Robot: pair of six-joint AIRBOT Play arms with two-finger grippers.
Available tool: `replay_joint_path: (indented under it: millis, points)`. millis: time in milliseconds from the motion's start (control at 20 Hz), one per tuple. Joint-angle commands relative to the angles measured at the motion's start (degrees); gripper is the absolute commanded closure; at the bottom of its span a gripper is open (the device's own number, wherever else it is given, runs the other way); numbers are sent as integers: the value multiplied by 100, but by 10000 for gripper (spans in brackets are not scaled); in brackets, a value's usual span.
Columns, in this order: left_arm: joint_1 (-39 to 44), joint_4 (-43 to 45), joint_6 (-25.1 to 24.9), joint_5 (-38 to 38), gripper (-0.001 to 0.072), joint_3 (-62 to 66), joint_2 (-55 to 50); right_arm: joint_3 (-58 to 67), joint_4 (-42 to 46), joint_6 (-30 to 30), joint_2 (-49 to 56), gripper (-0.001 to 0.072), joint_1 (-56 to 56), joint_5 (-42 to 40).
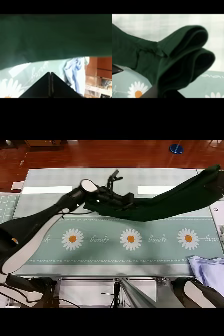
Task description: Fold the shirts.
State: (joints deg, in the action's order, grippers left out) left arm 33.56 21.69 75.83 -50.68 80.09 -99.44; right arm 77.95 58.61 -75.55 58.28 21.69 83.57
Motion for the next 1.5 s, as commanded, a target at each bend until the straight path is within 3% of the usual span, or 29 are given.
replay_joint_path:
  millis: [0,600,800,1000,1150,1300,1450]
  points:
    - [236,4,57,302,689,0,-219,7,66,-92,-404,684,4,332]
    - [1082,-848,-28,765,688,634,-1161,7,48,-251,-590,684,2,647]
    - [1397,-890,433,702,689,1281,-1829,7,46,-284,-590,684,2,647]
    - [1508,-1353,457,603,689,1834,-2334,7,48,-284,-590,683,2,645]
    - [1139,-1357,393,511,690,2031,-2282,7,72,-284,-588,684,2,645]
    - [306,-1204,-352,-302,692,2059,-1696,0,92,-302,-581,683,-2,575]
    - [-688,107,-555,-1379,692,2059,-595,-168,20,-332,-570,683,-2,306]
